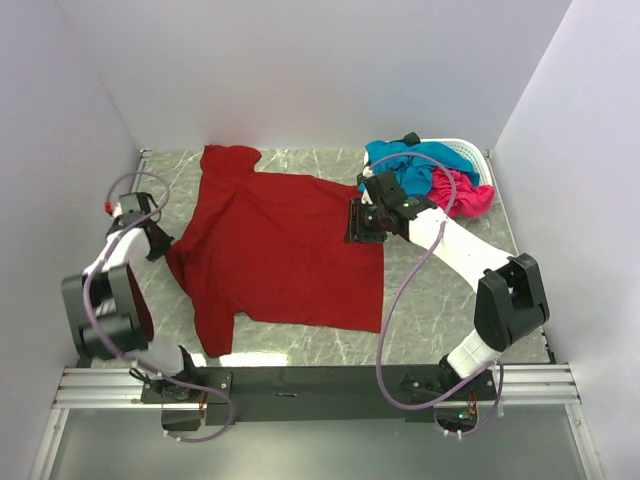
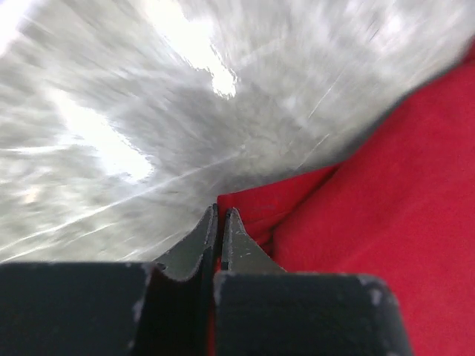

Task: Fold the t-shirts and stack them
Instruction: Flatten the tshirt out

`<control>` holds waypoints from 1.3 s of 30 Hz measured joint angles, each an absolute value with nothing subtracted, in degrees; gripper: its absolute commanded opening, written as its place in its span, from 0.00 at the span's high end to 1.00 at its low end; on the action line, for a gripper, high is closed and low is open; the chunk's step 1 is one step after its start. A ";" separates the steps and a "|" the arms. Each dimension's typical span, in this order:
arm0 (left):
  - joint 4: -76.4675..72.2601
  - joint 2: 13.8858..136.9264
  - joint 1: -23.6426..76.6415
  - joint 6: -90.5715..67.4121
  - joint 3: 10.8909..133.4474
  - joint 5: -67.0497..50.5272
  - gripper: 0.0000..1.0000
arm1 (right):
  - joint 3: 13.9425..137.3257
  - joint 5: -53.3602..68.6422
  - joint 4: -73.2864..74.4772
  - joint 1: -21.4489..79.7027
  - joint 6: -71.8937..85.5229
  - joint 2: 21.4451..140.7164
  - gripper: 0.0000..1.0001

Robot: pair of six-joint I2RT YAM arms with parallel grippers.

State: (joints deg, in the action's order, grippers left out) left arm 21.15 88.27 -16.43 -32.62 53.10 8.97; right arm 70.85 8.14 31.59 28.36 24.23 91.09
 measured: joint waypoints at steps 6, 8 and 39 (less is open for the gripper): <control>20.91 76.01 -17.98 -32.60 51.37 12.91 1.00 | 69.63 7.92 31.66 28.36 24.21 90.89 0.51; 20.82 73.43 -18.48 -32.60 49.80 13.78 1.00 | 69.60 7.92 31.66 28.36 24.21 90.89 0.51; 18.11 81.21 -0.40 -41.93 53.15 6.94 0.26 | 69.63 6.42 31.29 28.36 24.16 102.87 0.52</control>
State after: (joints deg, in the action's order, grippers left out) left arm 18.11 81.21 -0.40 -41.93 53.15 6.94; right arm 69.63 6.42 31.29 28.36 24.16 102.87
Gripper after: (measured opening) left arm 0.733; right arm 0.481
